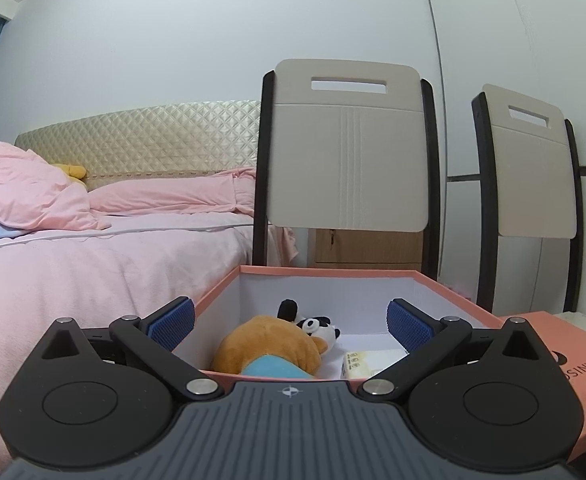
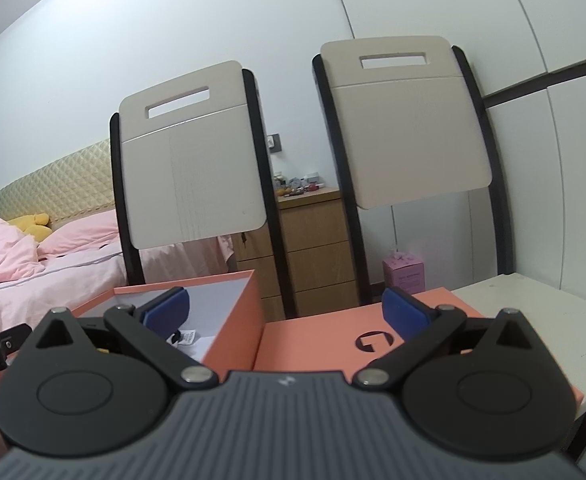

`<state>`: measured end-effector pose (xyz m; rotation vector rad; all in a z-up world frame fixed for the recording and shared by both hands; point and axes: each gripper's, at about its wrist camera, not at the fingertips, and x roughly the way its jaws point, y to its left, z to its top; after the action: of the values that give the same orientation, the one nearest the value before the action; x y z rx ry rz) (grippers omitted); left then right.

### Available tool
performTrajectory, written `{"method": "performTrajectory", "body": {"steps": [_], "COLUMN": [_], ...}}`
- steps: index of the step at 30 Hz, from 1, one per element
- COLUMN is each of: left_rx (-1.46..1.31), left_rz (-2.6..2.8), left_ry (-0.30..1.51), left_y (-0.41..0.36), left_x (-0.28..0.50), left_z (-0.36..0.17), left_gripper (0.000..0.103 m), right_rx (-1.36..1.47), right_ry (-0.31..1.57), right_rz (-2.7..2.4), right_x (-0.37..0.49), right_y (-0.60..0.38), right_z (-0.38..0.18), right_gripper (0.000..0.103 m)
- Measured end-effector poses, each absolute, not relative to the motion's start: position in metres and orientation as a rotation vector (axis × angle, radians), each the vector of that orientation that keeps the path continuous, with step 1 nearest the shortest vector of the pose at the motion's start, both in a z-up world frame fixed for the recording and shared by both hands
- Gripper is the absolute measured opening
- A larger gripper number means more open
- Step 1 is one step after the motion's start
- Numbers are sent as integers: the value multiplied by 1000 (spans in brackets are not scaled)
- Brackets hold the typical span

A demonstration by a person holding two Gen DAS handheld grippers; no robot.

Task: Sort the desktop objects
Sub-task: 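Move both grippers toward the pink JOSINY lid on the table, then grasp one lid edge with the right gripper while the left gripper grasps the opposite edge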

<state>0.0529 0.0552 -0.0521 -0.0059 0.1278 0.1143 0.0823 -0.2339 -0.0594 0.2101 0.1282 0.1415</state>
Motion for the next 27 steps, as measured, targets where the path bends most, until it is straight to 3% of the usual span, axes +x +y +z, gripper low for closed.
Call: {"method": "performTrajectory", "body": {"steps": [17,27], "left_rx": [-8,59], "left_rz": [-171,-396], "left_ry": [162,350], "left_y": [-15,-58], "left_x": [24,39], "left_z": [-82,-129], "left_gripper": [103,103], "right_rx": [326,319], "right_ry": [155,309], "right_rz": [71,75], "right_x": [54,82], "right_y": [-340,-407], "right_z": [-74,-125], "right_gripper": [103,103]}}
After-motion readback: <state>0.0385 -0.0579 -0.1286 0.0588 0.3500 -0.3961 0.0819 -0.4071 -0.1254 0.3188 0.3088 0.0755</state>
